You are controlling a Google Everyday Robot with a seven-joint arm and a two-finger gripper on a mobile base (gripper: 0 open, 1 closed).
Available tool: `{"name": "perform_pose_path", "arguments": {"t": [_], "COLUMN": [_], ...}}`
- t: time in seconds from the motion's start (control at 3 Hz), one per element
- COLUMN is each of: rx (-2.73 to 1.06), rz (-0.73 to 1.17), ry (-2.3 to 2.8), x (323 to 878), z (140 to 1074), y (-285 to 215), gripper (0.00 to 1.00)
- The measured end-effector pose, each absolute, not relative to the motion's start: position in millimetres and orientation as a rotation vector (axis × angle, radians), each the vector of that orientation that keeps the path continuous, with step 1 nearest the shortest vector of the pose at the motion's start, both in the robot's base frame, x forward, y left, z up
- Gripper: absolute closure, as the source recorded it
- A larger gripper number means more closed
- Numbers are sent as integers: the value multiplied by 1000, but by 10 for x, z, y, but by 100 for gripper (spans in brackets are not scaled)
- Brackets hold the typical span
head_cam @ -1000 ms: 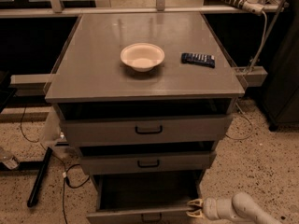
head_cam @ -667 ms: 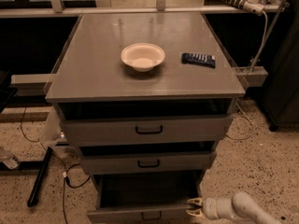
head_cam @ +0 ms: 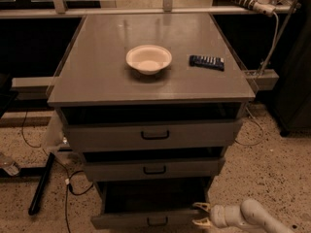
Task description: Open bottom drawer
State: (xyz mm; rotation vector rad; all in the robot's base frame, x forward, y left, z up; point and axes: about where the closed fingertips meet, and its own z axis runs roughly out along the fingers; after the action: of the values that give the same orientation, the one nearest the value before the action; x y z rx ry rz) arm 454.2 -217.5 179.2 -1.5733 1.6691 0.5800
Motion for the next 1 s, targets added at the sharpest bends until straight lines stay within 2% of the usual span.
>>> {"name": "perform_pose_path", "arguments": {"t": [0.33, 0.67, 1.0], "rx": [-1564, -1563, -1560], "rz": [600, 600, 634], "ry": [1681, 1681, 1693], "x": [4509, 4507, 4285], "z": [1805, 1849, 1793], "y": [-2177, -2177, -2204], "gripper": [84, 100, 100]}}
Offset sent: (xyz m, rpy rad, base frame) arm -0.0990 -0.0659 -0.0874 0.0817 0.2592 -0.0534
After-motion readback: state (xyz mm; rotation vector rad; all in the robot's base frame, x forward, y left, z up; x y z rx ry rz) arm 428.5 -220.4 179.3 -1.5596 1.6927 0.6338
